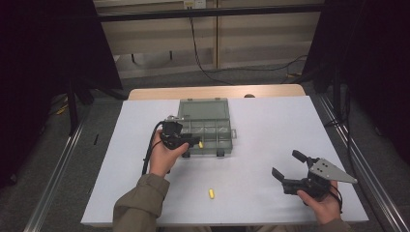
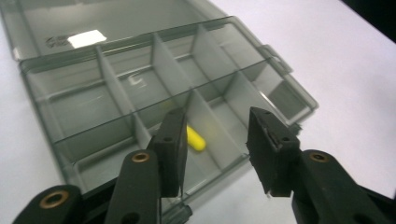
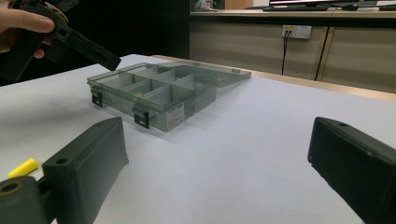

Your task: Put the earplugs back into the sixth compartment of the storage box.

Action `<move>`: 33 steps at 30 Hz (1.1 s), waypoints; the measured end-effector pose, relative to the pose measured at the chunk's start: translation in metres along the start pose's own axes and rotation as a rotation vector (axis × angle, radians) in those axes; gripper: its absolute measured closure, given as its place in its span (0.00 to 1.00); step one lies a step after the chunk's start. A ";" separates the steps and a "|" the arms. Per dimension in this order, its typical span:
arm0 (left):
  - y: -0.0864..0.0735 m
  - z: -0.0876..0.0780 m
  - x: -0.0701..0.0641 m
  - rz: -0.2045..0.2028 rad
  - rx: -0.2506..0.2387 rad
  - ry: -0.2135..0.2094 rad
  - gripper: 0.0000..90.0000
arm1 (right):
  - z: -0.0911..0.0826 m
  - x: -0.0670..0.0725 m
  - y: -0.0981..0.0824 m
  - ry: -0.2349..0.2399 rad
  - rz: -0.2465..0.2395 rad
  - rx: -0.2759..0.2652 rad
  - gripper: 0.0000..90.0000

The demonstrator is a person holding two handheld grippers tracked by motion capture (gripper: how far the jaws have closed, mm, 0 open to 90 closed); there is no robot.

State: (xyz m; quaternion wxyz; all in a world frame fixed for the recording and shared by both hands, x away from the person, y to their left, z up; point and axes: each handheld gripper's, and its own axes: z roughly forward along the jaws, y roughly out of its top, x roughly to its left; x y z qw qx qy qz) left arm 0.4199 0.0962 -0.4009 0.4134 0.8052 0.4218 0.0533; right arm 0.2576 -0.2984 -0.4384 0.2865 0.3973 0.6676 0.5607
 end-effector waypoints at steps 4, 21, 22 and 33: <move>-0.005 -0.004 -0.004 0.007 -0.014 -0.020 0.55 | 0.000 0.000 0.000 0.000 -0.002 -0.001 0.04; -0.029 -0.016 -0.014 0.052 -0.052 -0.091 0.27 | 0.001 0.001 0.000 -0.002 -0.003 0.002 0.04; -0.030 -0.017 -0.015 0.057 -0.048 -0.091 0.26 | 0.001 0.001 0.000 -0.001 -0.004 0.003 0.04; -0.045 -0.018 -0.022 0.084 -0.040 -0.123 0.22 | 0.001 0.001 0.000 0.000 -0.005 0.003 0.04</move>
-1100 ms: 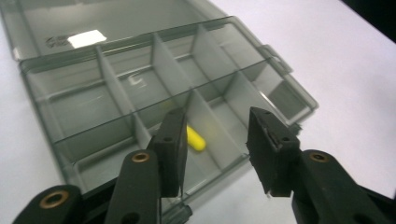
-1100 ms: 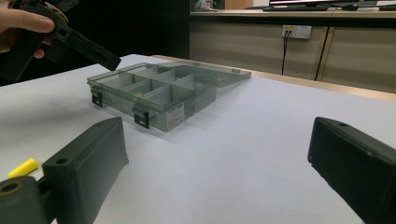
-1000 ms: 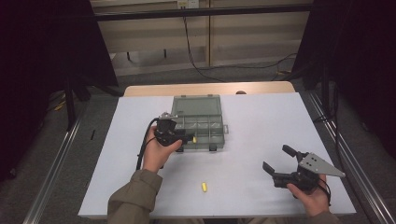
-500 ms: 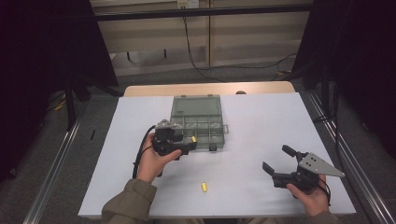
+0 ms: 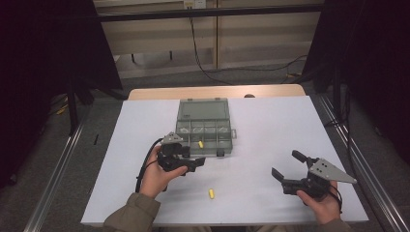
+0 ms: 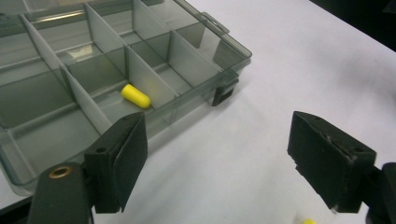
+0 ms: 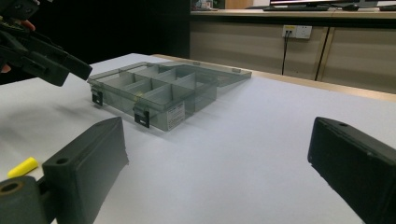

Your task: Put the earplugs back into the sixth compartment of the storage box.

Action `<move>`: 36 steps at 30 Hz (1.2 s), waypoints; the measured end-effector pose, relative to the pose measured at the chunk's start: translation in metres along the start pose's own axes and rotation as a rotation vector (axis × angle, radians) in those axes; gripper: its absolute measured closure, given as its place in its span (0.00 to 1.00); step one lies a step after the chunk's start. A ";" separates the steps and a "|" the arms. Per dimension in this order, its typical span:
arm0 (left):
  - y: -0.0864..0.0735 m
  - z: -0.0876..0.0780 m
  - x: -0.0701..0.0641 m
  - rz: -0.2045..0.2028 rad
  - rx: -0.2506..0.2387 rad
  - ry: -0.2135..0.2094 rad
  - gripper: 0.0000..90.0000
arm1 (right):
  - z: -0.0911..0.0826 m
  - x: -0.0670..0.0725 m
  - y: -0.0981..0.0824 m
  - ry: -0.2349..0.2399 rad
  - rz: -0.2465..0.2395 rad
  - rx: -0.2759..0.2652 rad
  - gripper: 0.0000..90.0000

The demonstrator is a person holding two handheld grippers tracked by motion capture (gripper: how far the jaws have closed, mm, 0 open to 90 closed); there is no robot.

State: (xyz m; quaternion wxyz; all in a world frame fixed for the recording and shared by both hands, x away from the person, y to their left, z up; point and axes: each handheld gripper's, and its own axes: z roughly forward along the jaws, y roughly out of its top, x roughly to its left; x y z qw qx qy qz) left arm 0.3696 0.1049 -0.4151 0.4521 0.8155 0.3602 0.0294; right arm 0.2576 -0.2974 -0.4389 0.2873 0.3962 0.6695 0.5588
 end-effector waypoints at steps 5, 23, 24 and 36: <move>-0.006 0.001 -0.001 0.006 0.014 -0.012 0.22 | 0.000 0.000 0.000 0.001 0.000 0.001 0.04; -0.023 0.001 -0.010 0.009 0.037 -0.057 0.19 | 0.000 0.000 0.000 0.002 0.000 0.002 0.04; -0.024 0.001 -0.010 0.012 0.037 -0.059 0.19 | 0.000 0.000 0.000 0.002 -0.001 0.001 0.04; -0.032 0.004 -0.017 0.021 0.046 -0.087 0.19 | 0.000 0.001 0.000 0.003 -0.006 -0.001 0.04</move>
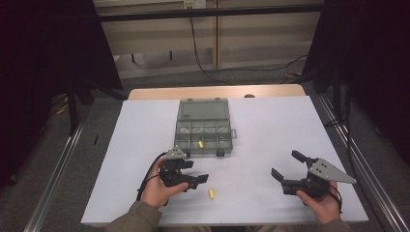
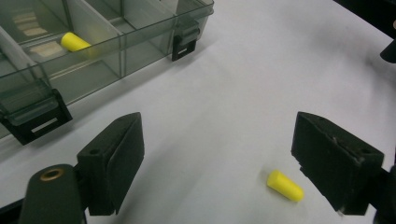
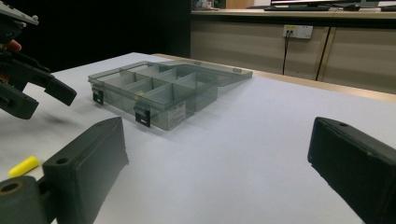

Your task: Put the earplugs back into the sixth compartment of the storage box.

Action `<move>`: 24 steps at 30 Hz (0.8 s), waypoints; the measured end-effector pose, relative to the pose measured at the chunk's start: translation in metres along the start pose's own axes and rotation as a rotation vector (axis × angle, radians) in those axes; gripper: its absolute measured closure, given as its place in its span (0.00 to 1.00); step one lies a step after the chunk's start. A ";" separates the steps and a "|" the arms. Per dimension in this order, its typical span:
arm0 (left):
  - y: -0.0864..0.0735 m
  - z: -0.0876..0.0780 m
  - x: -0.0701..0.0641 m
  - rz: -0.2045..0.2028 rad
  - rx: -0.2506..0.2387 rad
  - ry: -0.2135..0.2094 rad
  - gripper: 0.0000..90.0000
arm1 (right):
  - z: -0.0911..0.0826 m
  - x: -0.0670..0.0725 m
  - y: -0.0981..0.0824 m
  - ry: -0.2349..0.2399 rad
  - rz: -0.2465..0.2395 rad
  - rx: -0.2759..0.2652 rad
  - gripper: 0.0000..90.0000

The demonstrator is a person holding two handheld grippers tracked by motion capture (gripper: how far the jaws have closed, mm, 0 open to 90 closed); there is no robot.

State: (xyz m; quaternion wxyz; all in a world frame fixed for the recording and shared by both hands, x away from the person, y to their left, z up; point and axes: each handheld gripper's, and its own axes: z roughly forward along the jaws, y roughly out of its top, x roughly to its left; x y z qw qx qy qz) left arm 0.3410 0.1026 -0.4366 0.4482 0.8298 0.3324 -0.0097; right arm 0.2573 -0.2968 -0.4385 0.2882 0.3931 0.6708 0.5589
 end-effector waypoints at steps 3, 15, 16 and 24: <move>-0.001 0.001 -0.001 0.008 0.000 0.002 0.19 | 0.000 0.000 0.000 -0.001 0.002 0.000 0.04; -0.005 0.003 -0.005 0.040 0.003 -0.006 0.28 | 0.000 0.001 0.000 0.001 0.000 0.003 0.04; -0.005 0.003 -0.005 0.039 0.004 -0.012 0.30 | 0.000 0.001 0.000 0.001 -0.002 0.003 0.04; -0.007 0.008 -0.010 0.064 0.030 -0.056 0.42 | 0.000 0.000 0.001 -0.002 0.000 -0.001 0.04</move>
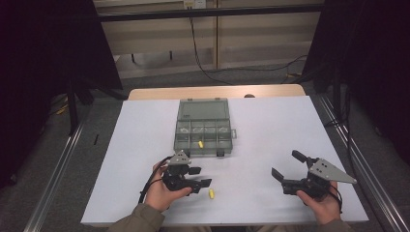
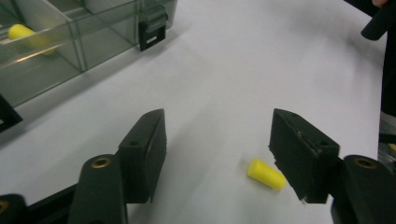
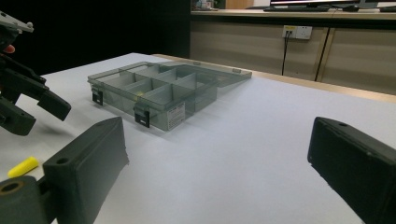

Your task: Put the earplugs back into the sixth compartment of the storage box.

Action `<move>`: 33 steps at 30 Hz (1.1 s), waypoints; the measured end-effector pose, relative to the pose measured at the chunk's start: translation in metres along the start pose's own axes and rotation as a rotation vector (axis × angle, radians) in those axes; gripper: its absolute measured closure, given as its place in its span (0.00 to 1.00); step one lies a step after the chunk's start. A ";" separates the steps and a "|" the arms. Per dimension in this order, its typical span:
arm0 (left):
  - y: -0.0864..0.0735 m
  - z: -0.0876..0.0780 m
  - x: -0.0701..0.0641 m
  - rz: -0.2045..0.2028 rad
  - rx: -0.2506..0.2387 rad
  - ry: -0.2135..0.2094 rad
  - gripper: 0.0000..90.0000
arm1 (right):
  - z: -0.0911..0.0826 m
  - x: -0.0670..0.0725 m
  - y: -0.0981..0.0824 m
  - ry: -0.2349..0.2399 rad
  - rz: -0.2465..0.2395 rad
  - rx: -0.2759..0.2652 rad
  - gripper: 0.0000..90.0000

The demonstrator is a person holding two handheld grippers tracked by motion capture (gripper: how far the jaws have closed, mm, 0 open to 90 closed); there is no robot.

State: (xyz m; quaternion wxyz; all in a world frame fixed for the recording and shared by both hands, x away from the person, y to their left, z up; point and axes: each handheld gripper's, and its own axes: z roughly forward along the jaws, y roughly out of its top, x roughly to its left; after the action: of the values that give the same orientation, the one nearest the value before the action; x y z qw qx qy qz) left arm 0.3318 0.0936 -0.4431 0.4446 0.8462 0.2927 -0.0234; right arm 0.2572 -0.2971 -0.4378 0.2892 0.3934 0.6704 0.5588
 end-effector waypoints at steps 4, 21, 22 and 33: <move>-0.002 0.002 -0.002 0.015 0.020 -0.012 0.48 | 0.000 0.000 0.000 0.001 -0.003 0.000 0.04; -0.004 0.011 -0.016 0.086 0.093 -0.055 0.69 | 0.001 0.001 0.000 0.002 -0.003 0.005 0.04; -0.004 0.011 -0.016 0.086 0.099 -0.059 0.70 | 0.001 0.001 0.000 0.002 -0.004 0.004 0.04; -0.007 0.018 -0.022 0.072 0.146 -0.102 0.84 | 0.001 0.001 0.000 0.000 -0.005 0.005 0.04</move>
State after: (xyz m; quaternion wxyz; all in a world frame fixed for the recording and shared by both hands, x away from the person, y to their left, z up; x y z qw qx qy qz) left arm 0.3135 0.0723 -0.4526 0.3965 0.8840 0.2369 -0.0718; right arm 0.2573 -0.2960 -0.4382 0.2896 0.3927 0.6727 0.5562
